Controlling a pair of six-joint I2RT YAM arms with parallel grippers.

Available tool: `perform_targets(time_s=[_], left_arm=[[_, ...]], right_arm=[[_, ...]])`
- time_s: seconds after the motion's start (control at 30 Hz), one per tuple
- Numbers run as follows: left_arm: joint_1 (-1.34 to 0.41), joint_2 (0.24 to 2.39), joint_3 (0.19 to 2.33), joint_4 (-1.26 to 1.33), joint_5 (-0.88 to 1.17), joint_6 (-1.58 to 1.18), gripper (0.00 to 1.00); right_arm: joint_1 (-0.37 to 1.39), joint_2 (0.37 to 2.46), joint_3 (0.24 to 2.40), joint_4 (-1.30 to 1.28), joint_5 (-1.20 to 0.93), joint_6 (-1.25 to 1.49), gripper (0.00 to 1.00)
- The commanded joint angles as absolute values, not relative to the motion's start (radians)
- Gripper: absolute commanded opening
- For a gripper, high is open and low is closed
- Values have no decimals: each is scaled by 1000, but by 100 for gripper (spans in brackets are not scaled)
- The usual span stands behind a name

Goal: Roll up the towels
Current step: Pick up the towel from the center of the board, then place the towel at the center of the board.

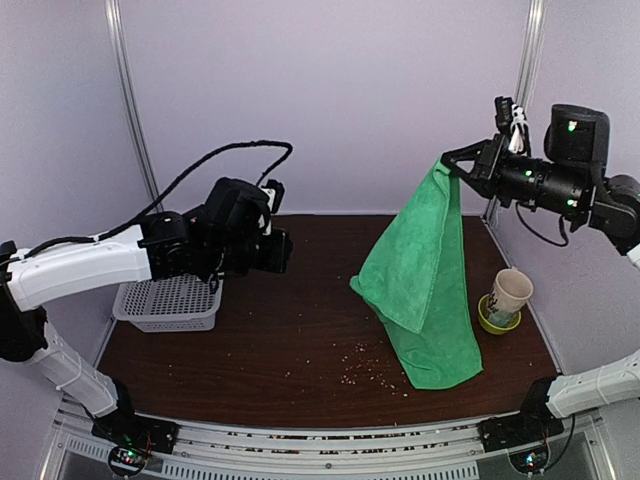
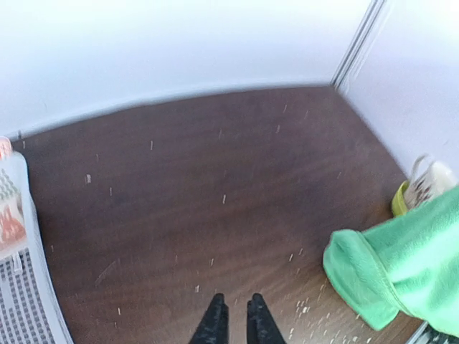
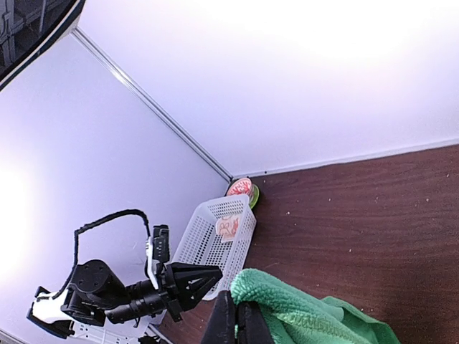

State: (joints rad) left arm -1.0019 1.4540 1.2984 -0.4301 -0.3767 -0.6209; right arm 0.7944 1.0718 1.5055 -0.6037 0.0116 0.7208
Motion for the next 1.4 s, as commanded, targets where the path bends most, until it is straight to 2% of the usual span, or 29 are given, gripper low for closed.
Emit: perform_targets(time_s=[0.0,0.03,0.1,0.13,0.17,0.23,0.33,0.53,0.63,0.8,0.9,1.07,1.23,1.27,1.37], left_arm=[[-996,1359,1223,-181,-403,-471,17],[-996,1344,1194,-111,-352,-434,23],[-995,1325,1154,-31,-267,-428,65],[-994,1324,1144,-12,-225,-442,81],[-994,1329,1136,13,-166,-446,86],[-996,1353,1131,59,-52,-450,86],[-998,1394,1116,115,45,-451,83],[-1024,1395,1026,239,98,-329,84],[-1082,1384,1055,230,27,-237,85],[-1250,1426,1114,269,-273,27,86],[-1267,1427,1116,232,-382,8,84],[-1268,1240,897,276,-471,-81,83],[-1268,1055,736,235,-543,-191,83],[-1269,1043,718,224,-551,-210,83],[-1269,1010,695,181,-585,-253,83]], right_arm=[[797,1083,1598,-776,75,603,0],[796,1082,1605,-774,77,598,0],[796,1078,1606,-761,76,599,0],[796,1076,1599,-751,70,600,0],[796,1073,1591,-741,65,600,0],[795,1067,1565,-722,64,609,0],[796,1063,1549,-704,47,615,0],[795,1049,1573,-709,20,612,0],[795,1035,1540,-692,32,642,0],[796,1010,1306,-534,35,811,0],[797,1034,1189,-414,19,924,0],[827,1171,1144,-289,7,980,0],[910,1442,1270,-281,-49,957,0],[920,1500,1310,-289,-90,941,3],[958,1625,1449,-381,-157,876,31]])
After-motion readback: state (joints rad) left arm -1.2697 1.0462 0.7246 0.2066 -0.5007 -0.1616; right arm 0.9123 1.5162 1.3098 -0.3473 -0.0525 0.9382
